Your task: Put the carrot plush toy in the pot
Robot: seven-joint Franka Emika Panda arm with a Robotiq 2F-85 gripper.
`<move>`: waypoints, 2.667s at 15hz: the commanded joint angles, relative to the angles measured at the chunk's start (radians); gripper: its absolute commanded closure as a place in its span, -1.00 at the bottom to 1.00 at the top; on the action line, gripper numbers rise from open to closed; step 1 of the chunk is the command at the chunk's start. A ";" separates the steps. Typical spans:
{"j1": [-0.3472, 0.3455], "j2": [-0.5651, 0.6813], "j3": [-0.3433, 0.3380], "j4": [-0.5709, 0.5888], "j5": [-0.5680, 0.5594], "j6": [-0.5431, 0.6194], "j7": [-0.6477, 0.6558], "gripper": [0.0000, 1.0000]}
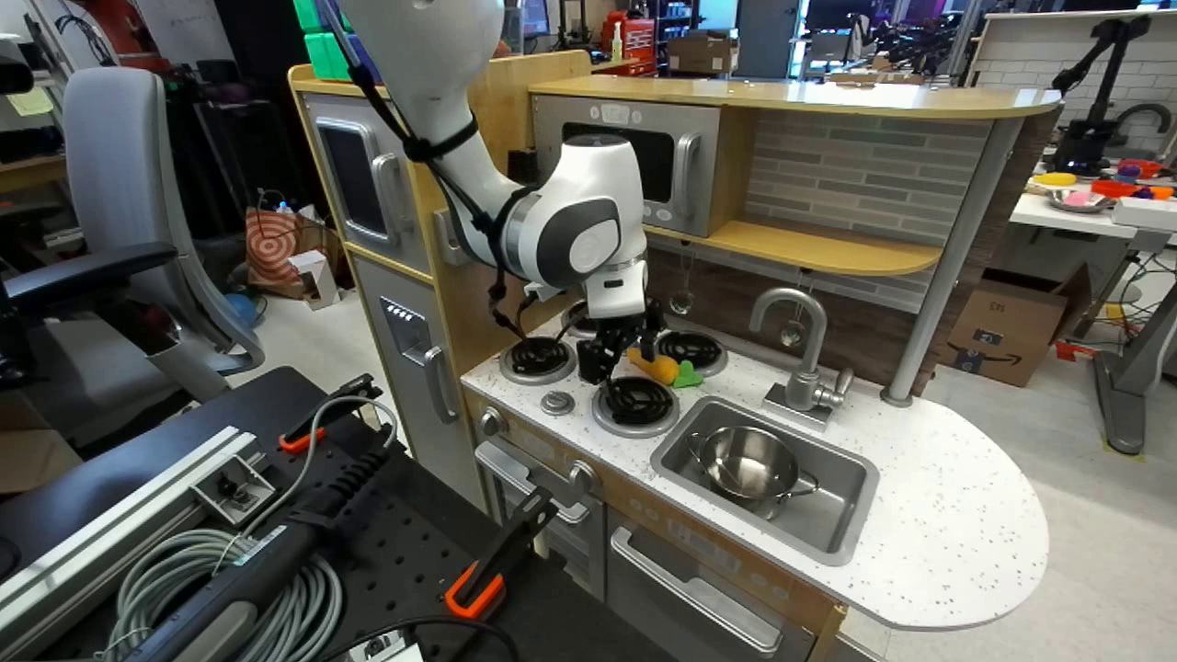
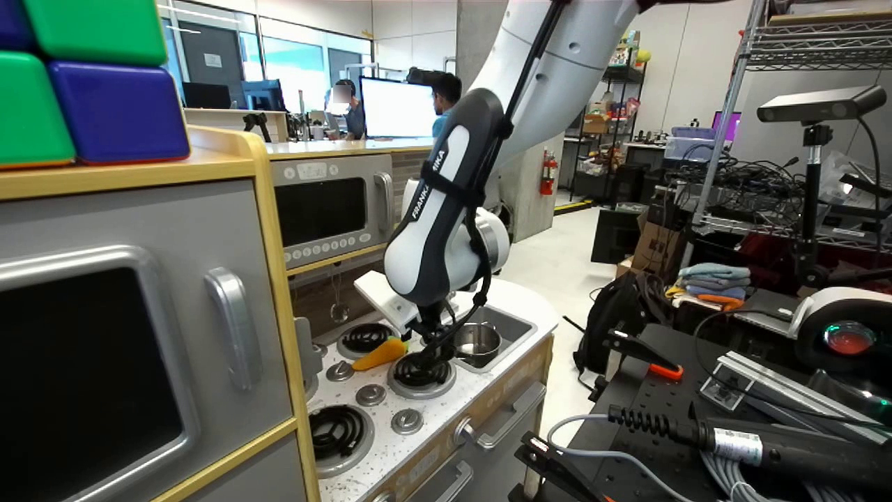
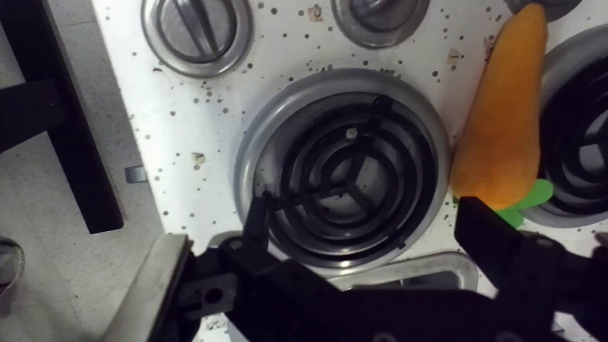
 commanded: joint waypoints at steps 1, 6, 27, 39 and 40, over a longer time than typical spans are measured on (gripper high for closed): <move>0.012 0.089 0.002 0.113 0.047 0.114 0.010 -1.00; 0.014 0.150 0.008 0.213 0.109 0.185 0.015 -1.00; 0.020 0.284 -0.001 0.381 0.125 0.166 0.081 0.77; -0.132 0.041 -0.016 0.179 0.207 0.091 0.049 0.96; -0.134 0.034 -0.043 0.182 0.213 0.047 0.065 0.96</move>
